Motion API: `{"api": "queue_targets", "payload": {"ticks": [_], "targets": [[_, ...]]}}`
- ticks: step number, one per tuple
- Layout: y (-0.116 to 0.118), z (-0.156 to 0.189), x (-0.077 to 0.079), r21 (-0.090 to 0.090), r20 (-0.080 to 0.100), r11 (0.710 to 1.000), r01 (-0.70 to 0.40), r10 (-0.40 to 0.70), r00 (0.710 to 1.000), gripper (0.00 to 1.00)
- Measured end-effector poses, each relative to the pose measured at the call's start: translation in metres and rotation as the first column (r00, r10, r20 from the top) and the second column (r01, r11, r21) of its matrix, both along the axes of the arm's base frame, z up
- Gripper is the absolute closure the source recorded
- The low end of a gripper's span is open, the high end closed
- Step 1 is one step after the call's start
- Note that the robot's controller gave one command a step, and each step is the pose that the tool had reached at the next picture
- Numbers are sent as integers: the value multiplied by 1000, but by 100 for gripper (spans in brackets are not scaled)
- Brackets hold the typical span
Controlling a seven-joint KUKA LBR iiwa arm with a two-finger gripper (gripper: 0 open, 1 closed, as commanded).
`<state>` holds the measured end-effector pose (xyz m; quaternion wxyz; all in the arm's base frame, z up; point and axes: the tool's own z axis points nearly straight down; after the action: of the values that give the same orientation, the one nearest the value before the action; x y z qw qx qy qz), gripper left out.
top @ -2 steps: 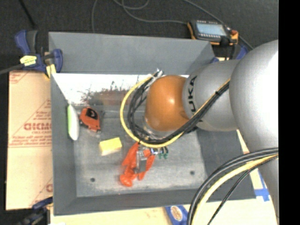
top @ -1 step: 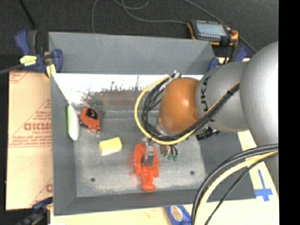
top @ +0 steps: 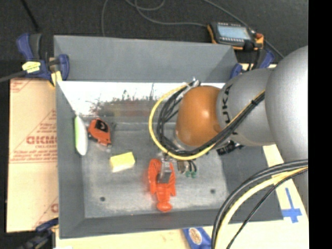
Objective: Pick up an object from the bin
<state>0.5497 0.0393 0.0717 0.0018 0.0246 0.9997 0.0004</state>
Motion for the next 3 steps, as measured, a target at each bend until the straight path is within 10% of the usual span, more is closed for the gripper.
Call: {"api": "queue_targets", "payload": {"ticks": [2, 3], "targets": [[-10, 65, -20, 0, 13, 1000, -22, 22, 1000, 100], [2, 72, -15, -3, -10, 1000, -13, 13, 1000, 100]]}}
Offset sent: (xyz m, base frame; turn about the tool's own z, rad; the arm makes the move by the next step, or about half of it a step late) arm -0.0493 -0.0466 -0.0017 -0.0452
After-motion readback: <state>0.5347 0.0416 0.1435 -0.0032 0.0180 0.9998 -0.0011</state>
